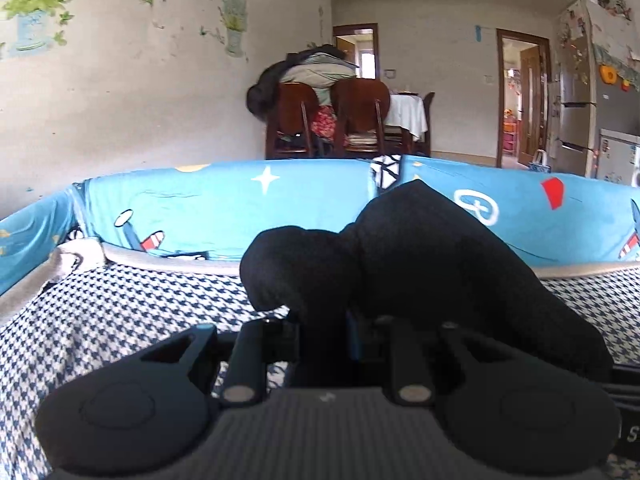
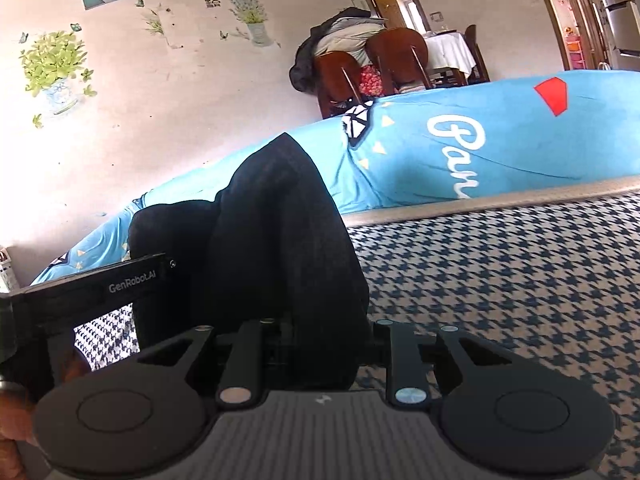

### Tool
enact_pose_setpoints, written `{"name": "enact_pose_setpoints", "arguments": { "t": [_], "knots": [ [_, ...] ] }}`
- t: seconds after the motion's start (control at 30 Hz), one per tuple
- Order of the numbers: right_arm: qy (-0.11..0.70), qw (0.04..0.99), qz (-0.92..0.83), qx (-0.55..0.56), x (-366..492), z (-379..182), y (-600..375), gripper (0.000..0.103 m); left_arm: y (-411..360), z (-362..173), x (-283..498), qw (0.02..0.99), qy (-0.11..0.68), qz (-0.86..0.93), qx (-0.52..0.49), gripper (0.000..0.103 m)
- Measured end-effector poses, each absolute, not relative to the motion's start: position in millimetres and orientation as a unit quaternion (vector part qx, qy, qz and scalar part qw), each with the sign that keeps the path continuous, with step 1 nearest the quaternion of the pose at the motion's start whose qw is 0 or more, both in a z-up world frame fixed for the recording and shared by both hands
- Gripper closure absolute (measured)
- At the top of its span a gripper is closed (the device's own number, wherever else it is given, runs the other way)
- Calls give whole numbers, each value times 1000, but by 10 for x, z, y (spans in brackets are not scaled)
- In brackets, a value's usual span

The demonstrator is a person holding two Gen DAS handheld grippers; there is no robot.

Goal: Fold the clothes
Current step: 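Lift the black bundle with both tools and carry it across the cushion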

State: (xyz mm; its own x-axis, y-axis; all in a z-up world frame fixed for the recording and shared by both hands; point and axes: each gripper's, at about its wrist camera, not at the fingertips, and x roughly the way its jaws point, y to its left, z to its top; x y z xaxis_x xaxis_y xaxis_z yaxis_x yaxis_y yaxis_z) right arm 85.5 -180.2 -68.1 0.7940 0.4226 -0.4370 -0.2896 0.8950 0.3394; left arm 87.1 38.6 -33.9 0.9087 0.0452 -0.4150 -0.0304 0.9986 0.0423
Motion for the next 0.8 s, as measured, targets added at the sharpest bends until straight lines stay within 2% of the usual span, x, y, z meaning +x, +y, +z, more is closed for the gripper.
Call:
{"name": "enact_pose_setpoints", "arguments": {
  "t": [0.8],
  "knots": [
    [280,916,262,116,1144,-793,-986,79,1148,-386,1006,969,222,110,17,84]
  ]
}}
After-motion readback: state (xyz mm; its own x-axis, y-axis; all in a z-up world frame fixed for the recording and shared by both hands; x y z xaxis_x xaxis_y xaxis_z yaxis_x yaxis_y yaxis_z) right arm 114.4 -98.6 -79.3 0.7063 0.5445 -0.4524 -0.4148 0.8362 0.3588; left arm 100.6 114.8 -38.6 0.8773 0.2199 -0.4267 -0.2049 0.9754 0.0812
